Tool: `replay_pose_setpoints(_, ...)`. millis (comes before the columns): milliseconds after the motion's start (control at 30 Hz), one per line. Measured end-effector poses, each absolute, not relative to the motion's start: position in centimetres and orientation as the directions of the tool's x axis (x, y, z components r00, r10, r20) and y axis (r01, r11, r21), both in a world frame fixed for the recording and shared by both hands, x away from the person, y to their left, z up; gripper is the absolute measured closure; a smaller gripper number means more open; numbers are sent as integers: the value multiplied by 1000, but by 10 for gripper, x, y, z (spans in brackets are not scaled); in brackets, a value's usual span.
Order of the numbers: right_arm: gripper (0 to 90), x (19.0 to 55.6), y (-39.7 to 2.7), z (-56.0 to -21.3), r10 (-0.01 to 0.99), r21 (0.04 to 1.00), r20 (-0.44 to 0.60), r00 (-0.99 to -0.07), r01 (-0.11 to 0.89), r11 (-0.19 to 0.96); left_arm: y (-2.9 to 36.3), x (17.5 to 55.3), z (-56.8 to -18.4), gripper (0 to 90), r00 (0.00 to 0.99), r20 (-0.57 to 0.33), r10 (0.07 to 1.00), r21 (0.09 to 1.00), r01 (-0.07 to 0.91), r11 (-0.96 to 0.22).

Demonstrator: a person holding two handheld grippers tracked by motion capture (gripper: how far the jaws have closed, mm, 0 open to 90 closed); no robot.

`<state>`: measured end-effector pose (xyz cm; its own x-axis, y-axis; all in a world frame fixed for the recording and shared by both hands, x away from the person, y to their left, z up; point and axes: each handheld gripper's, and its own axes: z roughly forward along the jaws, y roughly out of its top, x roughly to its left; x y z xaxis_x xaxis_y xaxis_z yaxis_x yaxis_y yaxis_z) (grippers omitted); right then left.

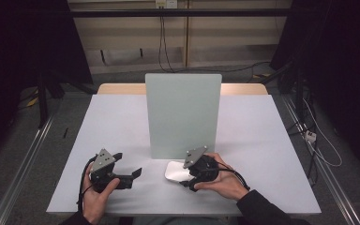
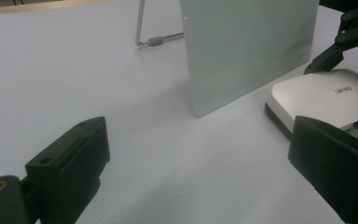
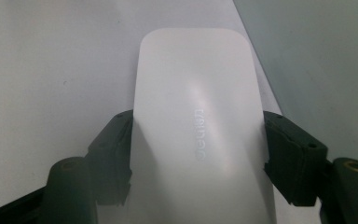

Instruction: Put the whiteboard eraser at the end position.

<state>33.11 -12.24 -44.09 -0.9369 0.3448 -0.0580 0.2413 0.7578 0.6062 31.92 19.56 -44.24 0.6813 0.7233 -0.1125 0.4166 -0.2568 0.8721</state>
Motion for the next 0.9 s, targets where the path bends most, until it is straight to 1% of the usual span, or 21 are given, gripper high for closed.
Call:
replay_pose_setpoints(433,313,333,-125,-444,366,624,-26,-930,270,733,195,320,-442,52,682,-107,724,870,416,-263)
replay_pose_setpoints(733,300,331,-126,-445,390,639,-23,-920,286,714,195,320,-442,52,677,-111,728,870,420,-259)
replay_pose_setpoints(833,276,331,-128,-445,400,653,-8,-916,298,696,195,320,-442,52,675,-114,729,869,424,-257)
replay_pose_setpoints(900,224,331,-128,-444,415,662,-7,-910,307,684,195,320,-443,52,676,-111,729,868,423,-260)
